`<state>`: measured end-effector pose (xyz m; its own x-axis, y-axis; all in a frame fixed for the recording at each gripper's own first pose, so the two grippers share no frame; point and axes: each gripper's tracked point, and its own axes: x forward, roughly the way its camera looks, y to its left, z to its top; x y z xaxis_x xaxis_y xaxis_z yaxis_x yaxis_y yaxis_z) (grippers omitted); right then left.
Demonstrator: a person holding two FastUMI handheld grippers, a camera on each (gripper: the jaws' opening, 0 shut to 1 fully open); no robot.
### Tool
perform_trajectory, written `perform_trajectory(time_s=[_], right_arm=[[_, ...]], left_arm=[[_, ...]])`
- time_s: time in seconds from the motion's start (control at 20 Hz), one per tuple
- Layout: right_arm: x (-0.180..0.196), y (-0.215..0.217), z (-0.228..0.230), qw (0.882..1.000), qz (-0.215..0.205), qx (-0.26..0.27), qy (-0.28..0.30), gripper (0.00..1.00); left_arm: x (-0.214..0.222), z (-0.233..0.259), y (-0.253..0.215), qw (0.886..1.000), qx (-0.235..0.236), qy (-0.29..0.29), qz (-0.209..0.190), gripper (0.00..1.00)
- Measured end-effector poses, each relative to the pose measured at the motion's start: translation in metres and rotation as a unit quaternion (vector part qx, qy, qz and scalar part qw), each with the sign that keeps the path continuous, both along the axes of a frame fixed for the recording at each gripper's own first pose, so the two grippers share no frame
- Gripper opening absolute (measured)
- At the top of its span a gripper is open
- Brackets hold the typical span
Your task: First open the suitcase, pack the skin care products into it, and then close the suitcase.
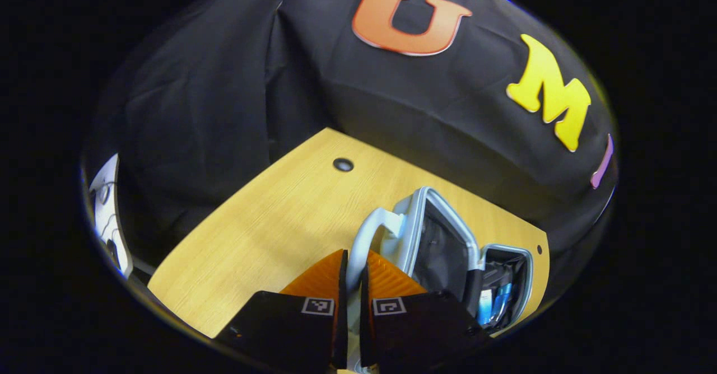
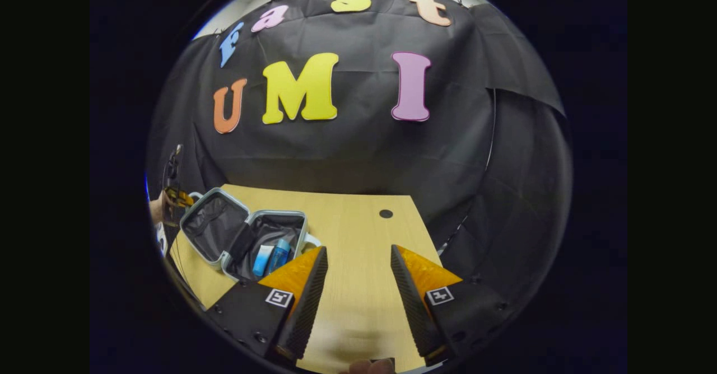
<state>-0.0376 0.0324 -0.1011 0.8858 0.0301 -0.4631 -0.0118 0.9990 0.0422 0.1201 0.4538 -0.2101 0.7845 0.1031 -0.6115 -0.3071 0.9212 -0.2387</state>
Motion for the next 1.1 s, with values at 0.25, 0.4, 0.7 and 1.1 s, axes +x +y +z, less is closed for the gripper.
perform_trajectory(time_s=[0.25,0.4,0.7,1.1], right_arm=[[-0.003,-0.037,0.013,1.0,-0.003,0.004,-0.031,0.67],[-0.008,-0.067,0.015,0.999,-0.013,0.001,-0.037,0.73],[-0.028,-0.127,0.015,0.998,-0.052,0.019,-0.038,0.73],[-0.056,-0.168,0.019,0.997,-0.072,0.0,-0.029,0.73]], left_arm=[[-0.003,0.091,-0.092,0.995,0.033,-0.088,-0.033,0.09],[-0.008,0.126,-0.169,0.987,0.061,-0.139,-0.055,0.09],[-0.017,0.134,-0.338,0.972,0.045,-0.192,-0.126,0.09],[-0.015,0.036,-0.467,0.967,0.031,-0.13,-0.217,0.09]])
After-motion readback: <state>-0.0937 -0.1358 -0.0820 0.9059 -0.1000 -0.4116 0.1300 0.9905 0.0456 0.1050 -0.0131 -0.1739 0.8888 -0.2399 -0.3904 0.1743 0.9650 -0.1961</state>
